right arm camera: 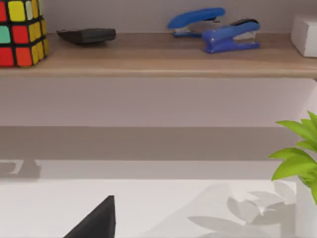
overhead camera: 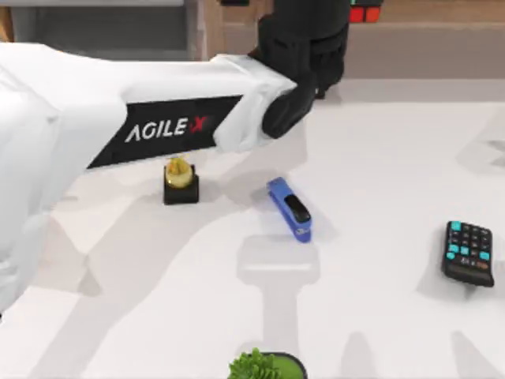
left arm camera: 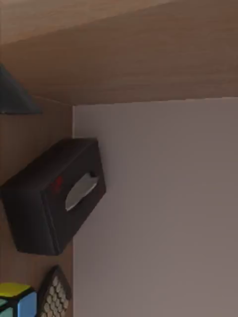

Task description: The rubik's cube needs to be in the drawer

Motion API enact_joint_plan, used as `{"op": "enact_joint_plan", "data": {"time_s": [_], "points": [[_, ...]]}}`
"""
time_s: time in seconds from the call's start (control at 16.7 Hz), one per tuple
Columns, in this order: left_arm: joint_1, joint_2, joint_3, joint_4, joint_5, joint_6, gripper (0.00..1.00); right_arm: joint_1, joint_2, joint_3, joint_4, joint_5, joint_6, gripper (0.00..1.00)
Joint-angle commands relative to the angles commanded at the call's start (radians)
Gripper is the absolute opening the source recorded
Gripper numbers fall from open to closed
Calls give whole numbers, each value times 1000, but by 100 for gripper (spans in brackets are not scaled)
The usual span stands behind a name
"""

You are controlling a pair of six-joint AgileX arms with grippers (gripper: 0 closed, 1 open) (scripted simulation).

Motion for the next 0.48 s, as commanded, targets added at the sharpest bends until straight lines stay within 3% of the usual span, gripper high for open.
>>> {"op": "enact_joint_plan", "data": {"time_s": [0.24, 0.48], "points": [[-88, 253, 164, 53, -88, -22, 100, 0, 0, 0, 0, 0, 0, 100], [-113, 337, 213, 66, -123, -32, 100, 0, 0, 0, 0, 0, 0, 100]]}}
